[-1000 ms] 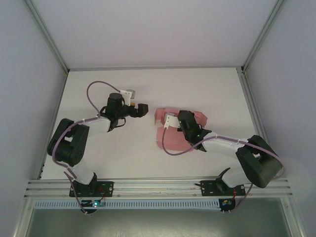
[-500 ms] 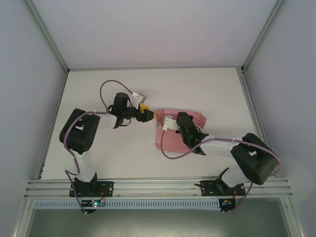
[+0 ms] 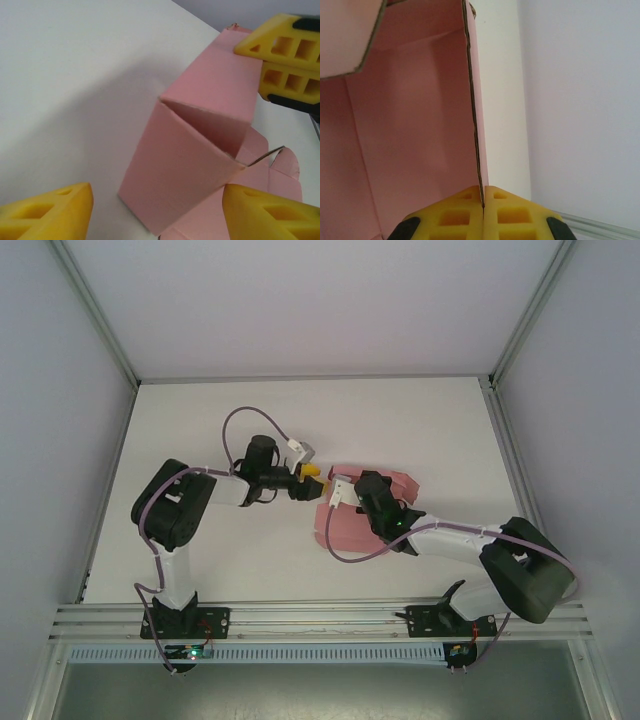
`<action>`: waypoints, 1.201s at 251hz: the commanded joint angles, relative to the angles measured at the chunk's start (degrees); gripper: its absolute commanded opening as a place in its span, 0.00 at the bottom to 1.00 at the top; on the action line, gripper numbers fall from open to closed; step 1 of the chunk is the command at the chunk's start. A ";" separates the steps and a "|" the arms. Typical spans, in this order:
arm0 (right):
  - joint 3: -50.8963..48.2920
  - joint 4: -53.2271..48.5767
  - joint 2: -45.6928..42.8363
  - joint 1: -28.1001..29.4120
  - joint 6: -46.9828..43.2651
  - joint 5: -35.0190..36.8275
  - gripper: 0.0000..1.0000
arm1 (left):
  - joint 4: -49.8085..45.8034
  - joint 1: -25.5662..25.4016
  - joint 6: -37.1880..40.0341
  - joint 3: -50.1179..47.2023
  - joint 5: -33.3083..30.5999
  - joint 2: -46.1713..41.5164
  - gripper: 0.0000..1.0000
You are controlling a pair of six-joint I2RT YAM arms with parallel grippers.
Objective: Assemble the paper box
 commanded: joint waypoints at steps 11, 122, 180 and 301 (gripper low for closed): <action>0.88 -6.89 -0.32 0.96 2.45 -0.87 0.00 | 1.32 -2.57 3.00 -1.19 -5.08 -0.23 0.67; -0.42 -7.91 6.58 6.85 3.90 8.96 0.00 | 17.46 -7.68 -1.54 -4.82 -19.23 3.06 0.57; 0.10 -9.01 5.63 7.10 6.82 6.41 0.00 | 25.57 -9.19 -5.36 -6.35 -23.94 5.35 0.53; 3.01 -19.49 -0.36 7.60 12.54 1.43 0.00 | 18.14 -15.99 -2.71 -5.03 -62.99 4.69 0.00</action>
